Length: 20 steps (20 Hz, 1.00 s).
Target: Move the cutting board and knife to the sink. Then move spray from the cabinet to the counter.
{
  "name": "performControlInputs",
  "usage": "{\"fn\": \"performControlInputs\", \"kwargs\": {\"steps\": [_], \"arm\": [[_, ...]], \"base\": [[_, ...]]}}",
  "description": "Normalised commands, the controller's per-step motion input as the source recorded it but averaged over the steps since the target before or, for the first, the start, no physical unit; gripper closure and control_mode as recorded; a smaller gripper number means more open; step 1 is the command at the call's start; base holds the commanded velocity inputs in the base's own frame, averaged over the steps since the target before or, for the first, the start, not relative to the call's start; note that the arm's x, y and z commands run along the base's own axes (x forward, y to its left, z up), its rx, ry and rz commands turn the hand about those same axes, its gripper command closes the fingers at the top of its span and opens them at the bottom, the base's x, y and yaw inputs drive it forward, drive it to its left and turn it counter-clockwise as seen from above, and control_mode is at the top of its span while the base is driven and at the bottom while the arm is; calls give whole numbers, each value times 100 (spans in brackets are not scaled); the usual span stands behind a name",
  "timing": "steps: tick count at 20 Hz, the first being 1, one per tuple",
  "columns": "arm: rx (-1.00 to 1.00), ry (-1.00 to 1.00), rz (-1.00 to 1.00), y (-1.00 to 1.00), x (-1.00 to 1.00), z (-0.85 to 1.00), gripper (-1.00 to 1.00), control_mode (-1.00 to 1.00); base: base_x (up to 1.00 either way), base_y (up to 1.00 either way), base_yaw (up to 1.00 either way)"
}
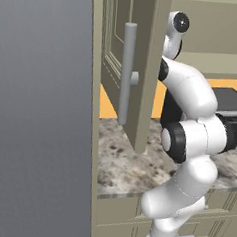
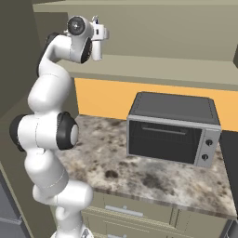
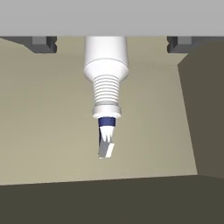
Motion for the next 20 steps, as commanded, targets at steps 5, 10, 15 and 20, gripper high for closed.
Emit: {"fn": "performControlInputs", "kwargs": {"steps": [5, 10, 15, 20], "arm": [[0, 0, 0, 4, 22, 0, -100, -100], [0, 0, 0, 1, 26, 0, -100, -100], [0, 0, 0, 0, 25, 0, -100, -100], [0, 0, 0, 0, 20, 0, -100, -100]], "base": [[0, 0, 0], [0, 0, 0], [0, 0, 0], [0, 0, 0]]}}
